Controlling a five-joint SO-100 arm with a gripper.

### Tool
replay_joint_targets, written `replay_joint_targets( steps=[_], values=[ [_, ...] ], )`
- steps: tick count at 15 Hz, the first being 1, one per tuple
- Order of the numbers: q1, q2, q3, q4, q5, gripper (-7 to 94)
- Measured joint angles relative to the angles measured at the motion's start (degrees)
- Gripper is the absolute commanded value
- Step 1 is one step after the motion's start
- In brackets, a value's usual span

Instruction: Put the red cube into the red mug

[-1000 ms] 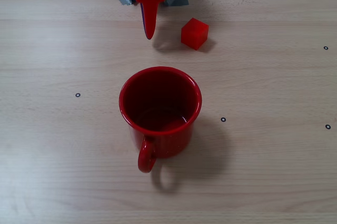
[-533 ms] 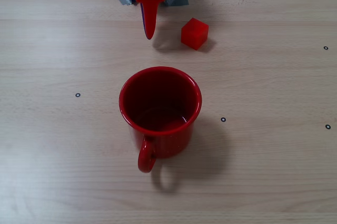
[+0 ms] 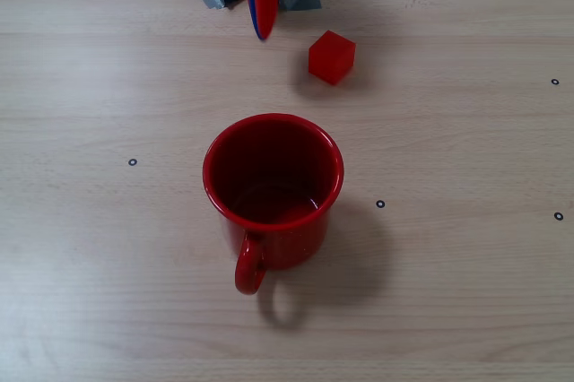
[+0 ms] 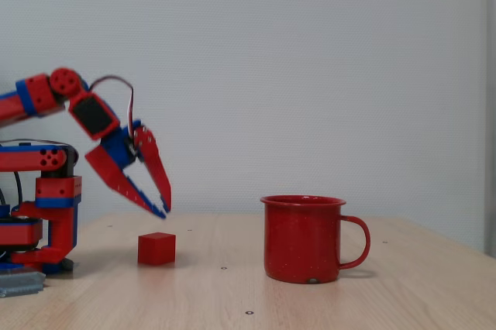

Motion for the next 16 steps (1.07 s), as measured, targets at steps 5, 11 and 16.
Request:
replay_joint_targets(
  steps=[5,11,16],
  values=[
    [-9.8,-16.3,-22.6,10.5,-0.1,0],
    [-29.5,-34.7,-38.8,23.9,7.2,0],
    [-31.6,-44.0,-30.7,13.4,8.0,0]
  ],
)
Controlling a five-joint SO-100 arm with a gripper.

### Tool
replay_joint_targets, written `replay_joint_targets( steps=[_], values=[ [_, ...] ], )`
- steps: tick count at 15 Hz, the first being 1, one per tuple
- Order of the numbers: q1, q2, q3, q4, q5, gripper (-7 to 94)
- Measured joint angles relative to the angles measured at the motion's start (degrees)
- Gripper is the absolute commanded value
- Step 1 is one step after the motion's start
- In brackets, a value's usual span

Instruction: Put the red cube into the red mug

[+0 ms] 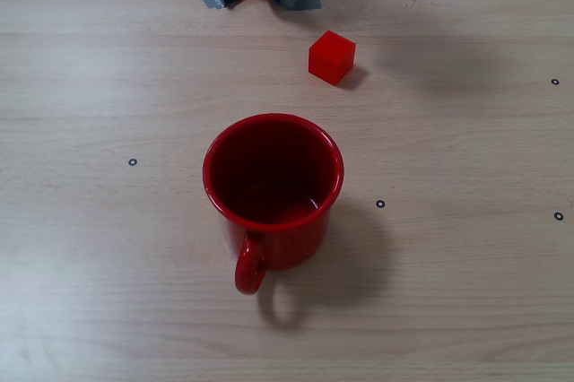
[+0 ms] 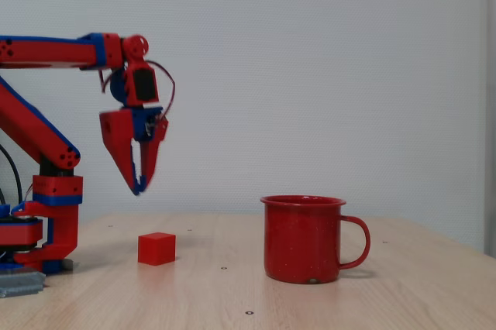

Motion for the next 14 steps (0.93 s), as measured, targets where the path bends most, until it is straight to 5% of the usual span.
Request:
replay_joint_targets(
  steps=[5,9,14],
  values=[
    [1.2,-0.1,6.7,-5.7,-1.0,2],
    [1.9,-0.1,8.3,-5.7,-2.3,35],
    [4.0,0.1,12.7,-9.5,-7.0,37]
  ],
)
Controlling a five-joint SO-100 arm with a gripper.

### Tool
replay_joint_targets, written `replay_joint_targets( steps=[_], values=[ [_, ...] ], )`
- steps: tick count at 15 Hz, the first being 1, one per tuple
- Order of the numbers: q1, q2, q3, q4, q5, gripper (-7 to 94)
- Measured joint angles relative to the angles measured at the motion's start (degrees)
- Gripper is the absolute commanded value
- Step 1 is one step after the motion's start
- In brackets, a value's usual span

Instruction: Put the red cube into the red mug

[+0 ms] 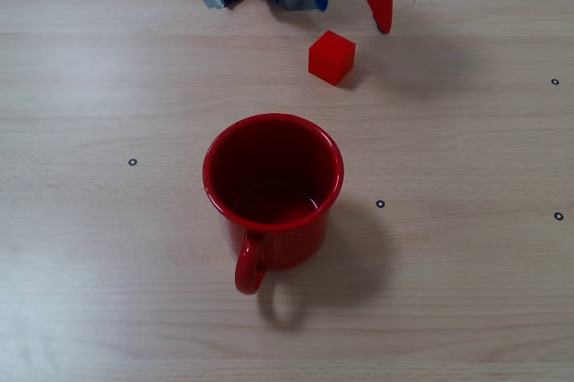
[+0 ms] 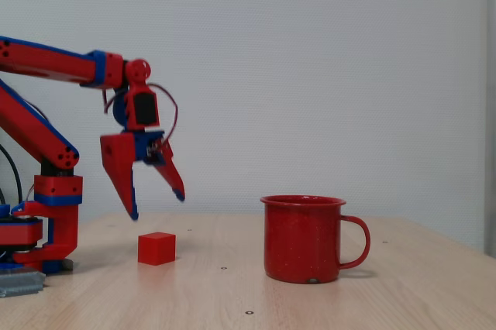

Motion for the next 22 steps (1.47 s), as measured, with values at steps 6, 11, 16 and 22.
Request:
replay_joint_targets(
  steps=[6,11,16,22],
  values=[
    [0.4,0.0,10.1,-11.5,-1.2,35],
    [1.1,-0.6,11.5,-16.3,-3.9,35],
    [1.8,-2.9,12.0,-18.7,-5.4,34],
    [1.8,-3.8,12.0,-20.5,-6.2,0]
  ],
)
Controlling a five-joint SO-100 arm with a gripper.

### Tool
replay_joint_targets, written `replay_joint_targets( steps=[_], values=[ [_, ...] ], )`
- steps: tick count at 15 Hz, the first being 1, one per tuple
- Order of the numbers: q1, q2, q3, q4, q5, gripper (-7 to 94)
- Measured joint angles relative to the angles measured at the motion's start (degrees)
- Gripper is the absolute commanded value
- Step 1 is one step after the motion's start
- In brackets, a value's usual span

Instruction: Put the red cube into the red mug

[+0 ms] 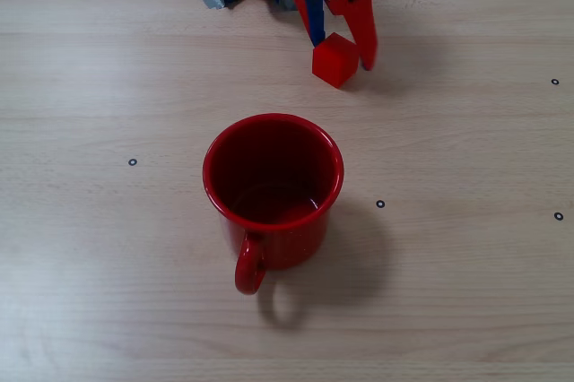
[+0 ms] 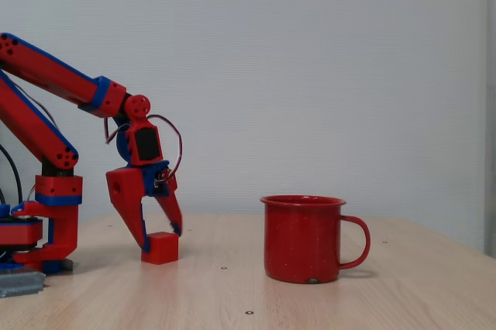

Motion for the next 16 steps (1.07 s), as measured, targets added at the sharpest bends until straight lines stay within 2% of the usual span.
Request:
replay_joint_targets(
  steps=[7,11,16],
  values=[
    [1.3,-0.8,-0.1,-0.3,1.7,0],
    [3.2,-0.9,-10.6,10.0,5.9,0],
    [6.4,-2.9,-34.3,28.5,8.6,0]
  ],
)
